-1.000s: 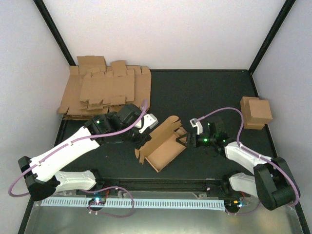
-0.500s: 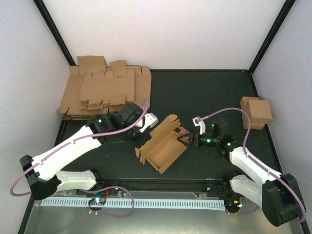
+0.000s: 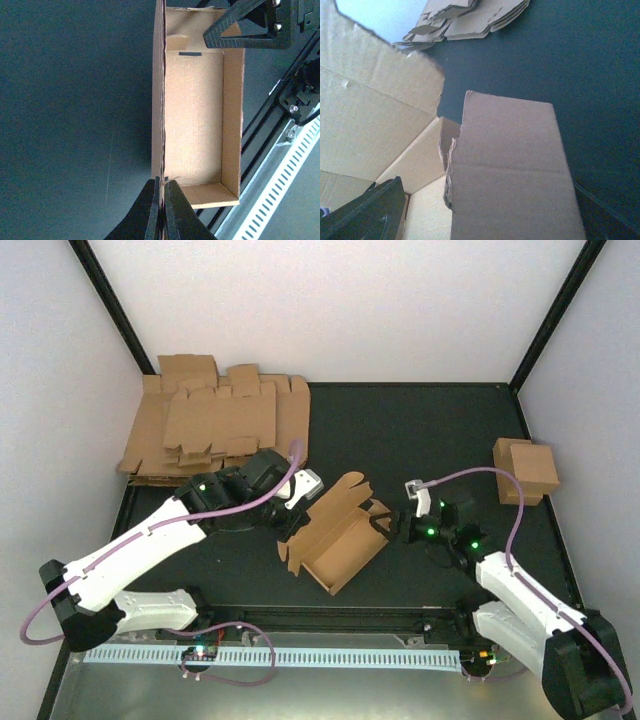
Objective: Fold the paper box
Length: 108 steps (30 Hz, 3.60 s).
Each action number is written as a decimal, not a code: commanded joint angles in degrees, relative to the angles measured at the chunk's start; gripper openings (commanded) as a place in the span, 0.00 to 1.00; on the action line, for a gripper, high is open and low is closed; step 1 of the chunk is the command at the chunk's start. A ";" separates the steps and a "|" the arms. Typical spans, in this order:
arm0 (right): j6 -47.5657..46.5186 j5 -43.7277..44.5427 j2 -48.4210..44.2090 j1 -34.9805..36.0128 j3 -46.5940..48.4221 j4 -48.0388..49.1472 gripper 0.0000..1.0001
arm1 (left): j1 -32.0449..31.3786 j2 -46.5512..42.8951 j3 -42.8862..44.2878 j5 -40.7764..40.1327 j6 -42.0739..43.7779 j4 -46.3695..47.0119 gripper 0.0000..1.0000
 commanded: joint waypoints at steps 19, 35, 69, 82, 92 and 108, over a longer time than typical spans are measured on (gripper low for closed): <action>4.93 15.56 -15.98 0.33 -3.84 -7.09 0.97 | 1.96 -4.43 0.02 3.75 -0.80 1.98 0.02; 6.55 17.71 -20.31 0.29 -5.75 -8.91 0.90 | 2.79 -4.41 -0.78 4.27 -0.91 2.04 0.02; 9.89 13.44 -20.66 0.28 -10.54 -1.76 0.87 | 3.91 -4.17 -0.49 7.97 -0.59 2.75 0.02; 7.78 5.12 -13.60 0.27 -10.35 2.62 0.86 | 3.92 -4.39 -0.44 9.24 -0.55 3.79 0.02; 5.73 6.75 -21.62 0.32 -9.37 -1.09 0.86 | 4.31 -4.04 -0.89 7.57 -0.89 2.78 0.02; 6.47 -2.46 -23.17 0.33 -9.22 5.10 0.74 | 4.47 -3.44 -1.22 8.72 -0.64 3.16 0.02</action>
